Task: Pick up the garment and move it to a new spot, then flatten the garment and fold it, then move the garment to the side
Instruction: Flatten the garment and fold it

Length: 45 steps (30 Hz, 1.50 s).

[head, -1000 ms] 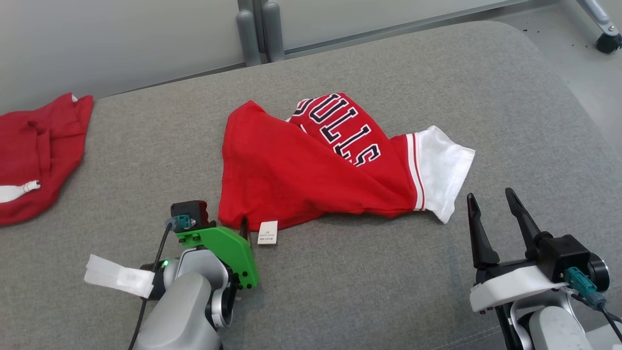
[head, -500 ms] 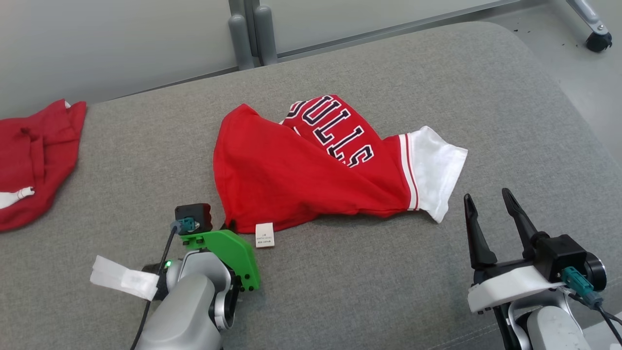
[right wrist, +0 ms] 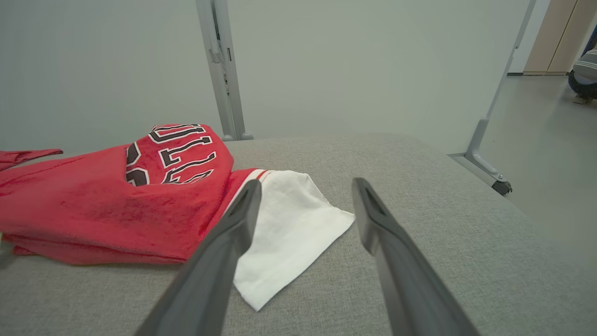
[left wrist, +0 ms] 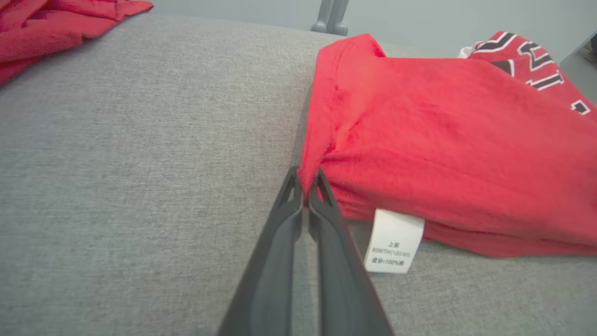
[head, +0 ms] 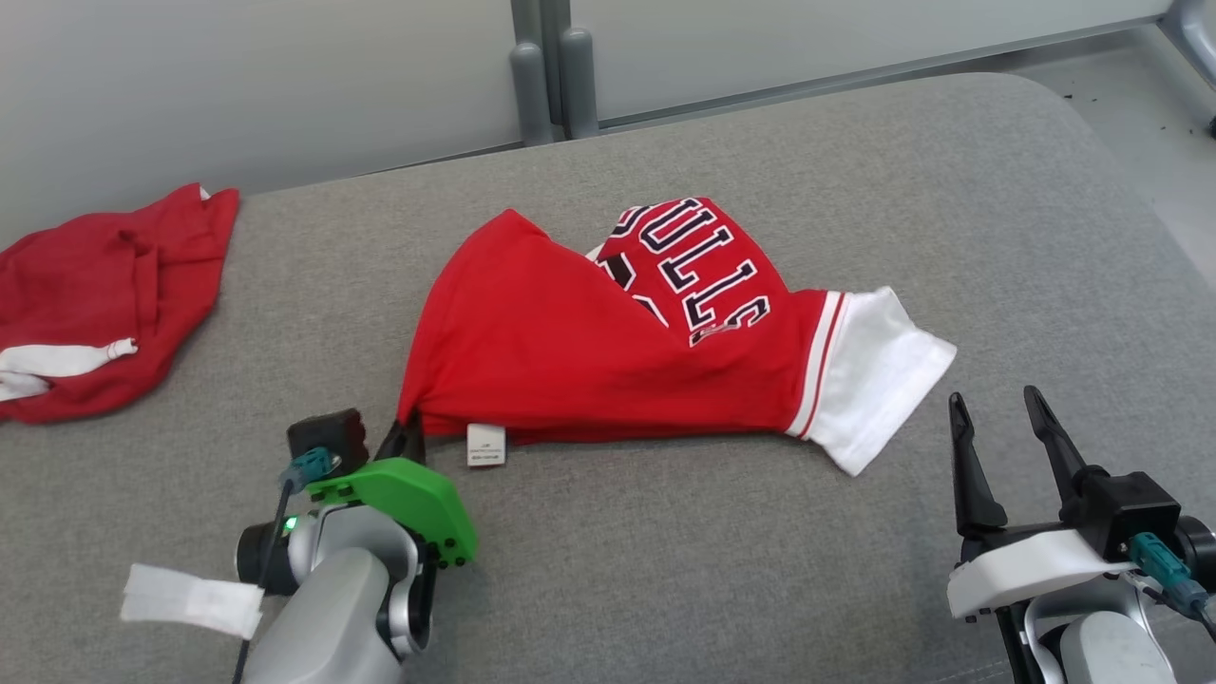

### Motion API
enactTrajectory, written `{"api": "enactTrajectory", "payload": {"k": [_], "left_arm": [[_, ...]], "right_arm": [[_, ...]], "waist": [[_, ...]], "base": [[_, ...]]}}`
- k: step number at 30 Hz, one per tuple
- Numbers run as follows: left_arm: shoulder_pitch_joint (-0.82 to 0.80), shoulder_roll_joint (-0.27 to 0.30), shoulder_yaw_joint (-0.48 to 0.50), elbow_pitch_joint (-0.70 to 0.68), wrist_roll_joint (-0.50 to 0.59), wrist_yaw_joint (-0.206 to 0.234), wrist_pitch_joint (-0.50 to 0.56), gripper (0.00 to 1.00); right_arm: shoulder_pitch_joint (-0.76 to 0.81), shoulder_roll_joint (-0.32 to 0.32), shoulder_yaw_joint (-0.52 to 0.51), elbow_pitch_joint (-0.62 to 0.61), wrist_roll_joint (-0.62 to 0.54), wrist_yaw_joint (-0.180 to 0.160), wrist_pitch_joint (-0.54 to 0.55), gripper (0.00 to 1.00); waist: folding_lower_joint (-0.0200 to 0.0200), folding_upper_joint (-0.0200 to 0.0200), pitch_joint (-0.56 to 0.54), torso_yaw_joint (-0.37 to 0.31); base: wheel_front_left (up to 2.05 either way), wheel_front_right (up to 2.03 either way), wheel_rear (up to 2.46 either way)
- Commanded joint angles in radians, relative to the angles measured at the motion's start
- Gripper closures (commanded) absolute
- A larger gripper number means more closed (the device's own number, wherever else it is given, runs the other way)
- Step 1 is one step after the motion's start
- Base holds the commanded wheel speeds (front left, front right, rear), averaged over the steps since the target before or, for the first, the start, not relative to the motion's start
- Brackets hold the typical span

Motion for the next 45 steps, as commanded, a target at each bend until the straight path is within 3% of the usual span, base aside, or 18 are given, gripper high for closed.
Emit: {"api": "enactTrajectory", "payload": {"k": [1,15,20,35,36,38,41,42,45], "left_arm": [[0.022,0.018,0.01,-0.012,-0.003,0.009,-0.011,1.0],[0.287,0.173,0.08,-0.38,-0.025,0.141,-0.011,1.0],[0.324,0.179,0.074,-0.466,-0.024,0.172,0.013,1.0],[0.292,0.17,0.035,-0.534,0.015,0.191,0.011,1.0],[0.291,0.17,0.035,-0.535,0.014,0.19,0.009,1.0],[0.29,0.17,0.035,-0.533,0.012,0.189,0.007,1.0],[0.292,0.17,0.036,-0.53,0.007,0.19,0.006,1.0],[0.293,0.17,0.037,-0.529,0.006,0.19,0.004,1.0],[0.293,0.17,0.04,-0.532,0.0,0.184,-0.002,1.0]], "right_arm": [[0.008,-0.003,-0.006,0.005,-0.003,0.0,-0.003,0.0],[-0.013,-0.003,-0.022,0.178,0.022,0.0,0.026,0.0],[-0.07,-0.004,-0.008,0.272,0.04,0.0,0.058,0.0],[-0.227,-0.003,-0.038,0.492,-0.02,0.0,0.213,0.0],[-0.229,-0.003,-0.037,0.5,-0.024,0.0,0.22,0.11],[-0.233,-0.003,-0.03,0.51,-0.029,0.0,0.231,0.55],[-0.235,-0.003,-0.021,0.527,-0.029,0.0,0.258,0.91],[-0.235,-0.003,-0.021,0.529,-0.026,0.0,0.265,1.0],[-0.243,-0.004,-0.026,0.513,-0.009,-0.001,0.258,1.0]], "waist": [[0.0,0.0097,-0.007,0.022],[0.0,0.0097,0.001,0.107],[0.0,0.0097,0.014,0.123],[0.0,0.0097,0.048,0.171],[0.0,0.0097,0.048,0.172],[0.0,0.0097,0.047,0.175],[0.0,0.0097,0.045,0.175],[0.0,0.0097,0.044,0.174],[0.0,0.0097,0.039,0.17]], "base": [[0.0,0.0,0.0],[0.0,0.0,0.0],[0.0,0.0,0.0],[0.0,0.0,0.0],[0.0,0.0,0.0],[0.0,0.0,0.0],[0.0,0.0,0.0],[0.0,0.0,0.0],[0.0,0.0,0.0]]}}
